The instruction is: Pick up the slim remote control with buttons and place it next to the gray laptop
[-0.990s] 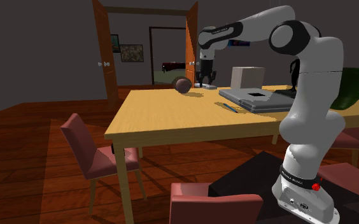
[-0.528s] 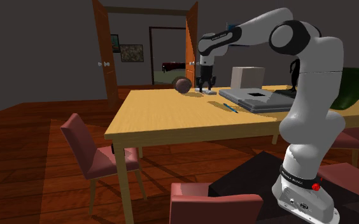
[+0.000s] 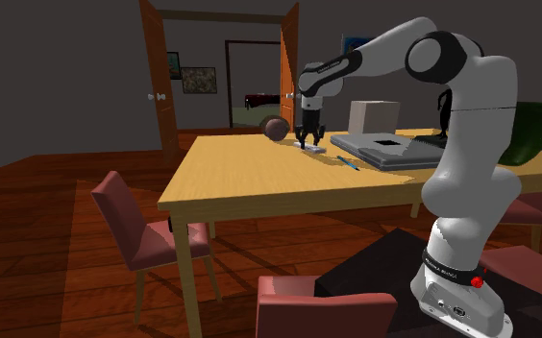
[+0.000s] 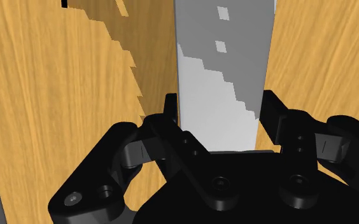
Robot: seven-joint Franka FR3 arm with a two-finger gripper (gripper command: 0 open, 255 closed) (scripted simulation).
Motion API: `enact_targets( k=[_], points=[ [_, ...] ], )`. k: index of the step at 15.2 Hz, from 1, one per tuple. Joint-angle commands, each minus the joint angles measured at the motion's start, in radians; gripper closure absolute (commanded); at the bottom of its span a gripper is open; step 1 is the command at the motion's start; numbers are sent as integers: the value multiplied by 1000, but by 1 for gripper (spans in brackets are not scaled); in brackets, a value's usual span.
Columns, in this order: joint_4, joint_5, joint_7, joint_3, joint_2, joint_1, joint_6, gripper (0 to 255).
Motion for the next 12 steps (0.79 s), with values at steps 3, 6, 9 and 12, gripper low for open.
enact_targets(
  k=[3, 6, 9, 12],
  points=[
    [-39, -1, 0, 0, 5, 0, 45, 255],
    [-39, -1, 0, 0, 5, 0, 45, 255],
    [-39, -1, 0, 0, 5, 0, 45, 255],
    [-38, -1, 0, 0, 5, 0, 45, 0]
  ],
)
